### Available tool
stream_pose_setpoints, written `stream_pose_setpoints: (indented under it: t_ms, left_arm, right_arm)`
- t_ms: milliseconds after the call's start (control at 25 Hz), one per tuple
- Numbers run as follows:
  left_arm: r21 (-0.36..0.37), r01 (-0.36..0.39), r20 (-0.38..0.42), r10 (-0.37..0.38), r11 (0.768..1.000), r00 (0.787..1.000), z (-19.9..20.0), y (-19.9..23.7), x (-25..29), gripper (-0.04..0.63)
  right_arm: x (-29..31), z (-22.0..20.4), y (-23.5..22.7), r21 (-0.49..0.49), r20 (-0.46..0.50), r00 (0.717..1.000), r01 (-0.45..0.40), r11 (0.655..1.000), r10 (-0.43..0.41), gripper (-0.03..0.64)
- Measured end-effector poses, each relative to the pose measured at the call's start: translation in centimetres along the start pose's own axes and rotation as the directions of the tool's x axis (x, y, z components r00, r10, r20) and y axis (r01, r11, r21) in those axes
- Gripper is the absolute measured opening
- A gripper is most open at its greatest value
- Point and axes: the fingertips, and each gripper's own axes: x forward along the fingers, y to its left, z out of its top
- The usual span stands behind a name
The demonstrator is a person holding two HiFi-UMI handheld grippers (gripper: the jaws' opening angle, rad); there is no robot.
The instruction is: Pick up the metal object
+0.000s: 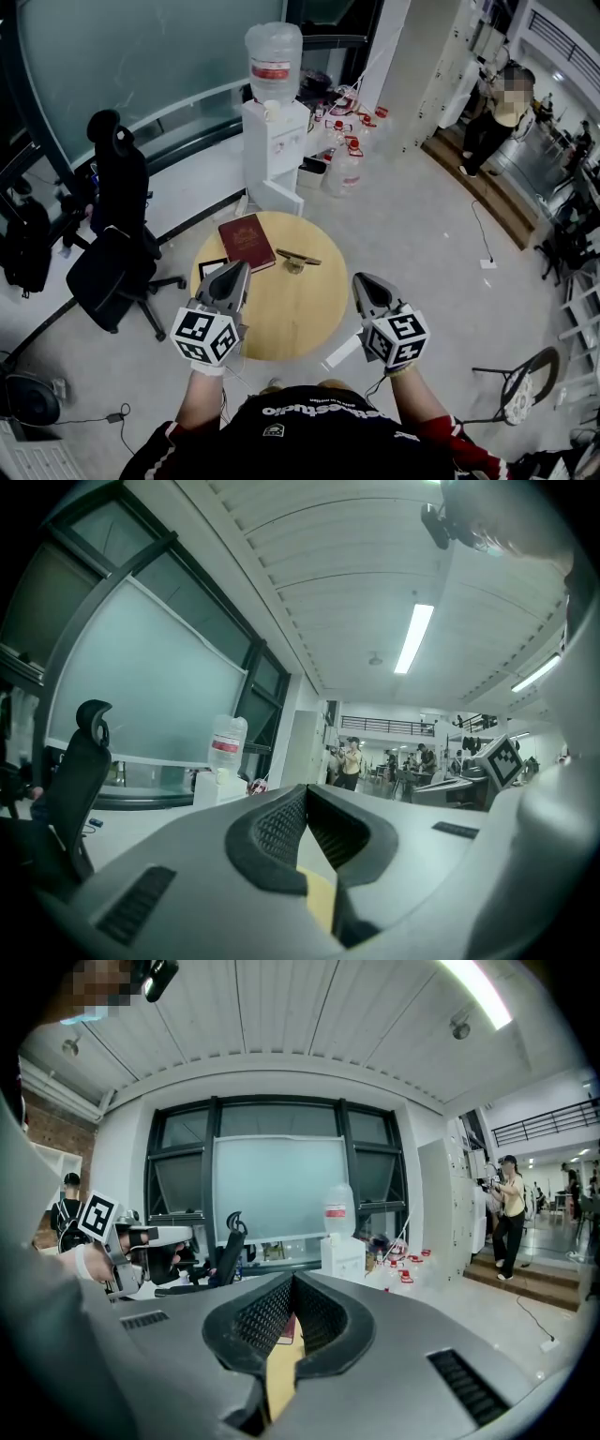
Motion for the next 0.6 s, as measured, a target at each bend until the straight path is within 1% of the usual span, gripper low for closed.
stream_pose_setpoints:
  t_ms: [200, 600]
  left_arm:
    - [-0.002, -0.030, 0.000, 0.030, 1.000, 1.000, 0.2, 0.9, 0.6, 0.017]
    - [0.008, -0.101, 0.013, 0.101, 0.995, 0.995, 1.0, 1.8, 1.8, 0.017]
  right_arm:
    - [1.3, 1.1, -0.7, -0.012, 0.015, 1.000, -0.024, 1.000, 0.024, 0.026]
    - [4.5, 3.2, -1.8, -0.052, 0.061, 0.992, -0.106, 0.993, 0.109, 0.030]
